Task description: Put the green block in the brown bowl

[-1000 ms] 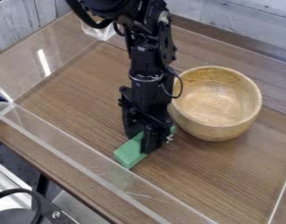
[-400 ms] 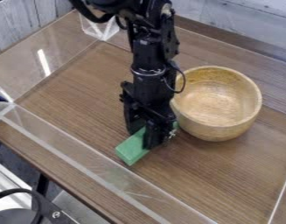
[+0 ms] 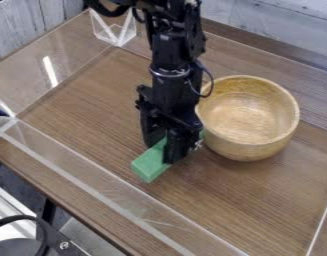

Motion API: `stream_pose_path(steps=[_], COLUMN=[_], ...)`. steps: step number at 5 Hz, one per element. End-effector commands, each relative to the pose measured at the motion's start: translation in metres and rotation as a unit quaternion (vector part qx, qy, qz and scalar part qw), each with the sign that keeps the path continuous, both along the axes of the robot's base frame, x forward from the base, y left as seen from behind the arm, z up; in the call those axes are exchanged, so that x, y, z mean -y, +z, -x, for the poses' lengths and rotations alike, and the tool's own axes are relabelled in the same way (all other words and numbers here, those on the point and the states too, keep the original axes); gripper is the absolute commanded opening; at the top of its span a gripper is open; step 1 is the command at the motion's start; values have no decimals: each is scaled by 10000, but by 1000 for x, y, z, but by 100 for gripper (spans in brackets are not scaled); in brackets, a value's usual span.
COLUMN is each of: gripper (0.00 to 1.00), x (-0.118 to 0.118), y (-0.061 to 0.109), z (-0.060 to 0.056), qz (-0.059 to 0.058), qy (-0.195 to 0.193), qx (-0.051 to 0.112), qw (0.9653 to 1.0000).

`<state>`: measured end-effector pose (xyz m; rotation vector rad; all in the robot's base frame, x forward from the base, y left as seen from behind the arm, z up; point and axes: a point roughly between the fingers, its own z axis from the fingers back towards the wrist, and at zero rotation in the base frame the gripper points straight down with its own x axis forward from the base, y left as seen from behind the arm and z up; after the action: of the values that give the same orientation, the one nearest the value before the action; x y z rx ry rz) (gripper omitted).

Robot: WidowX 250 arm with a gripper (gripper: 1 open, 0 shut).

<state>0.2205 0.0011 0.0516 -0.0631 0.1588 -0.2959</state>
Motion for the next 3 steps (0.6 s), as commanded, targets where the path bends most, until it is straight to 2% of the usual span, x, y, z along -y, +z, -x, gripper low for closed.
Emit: stream_pose_path(steps=[1, 2, 3], gripper=[0, 0, 0], x=[1, 0, -1], y=[23, 30, 42], z=[-17, -20, -27], qz=[-33, -40, -48], qy=[-7, 57, 256], qx=[447, 496, 614], qw=[9990, 9987, 9978])
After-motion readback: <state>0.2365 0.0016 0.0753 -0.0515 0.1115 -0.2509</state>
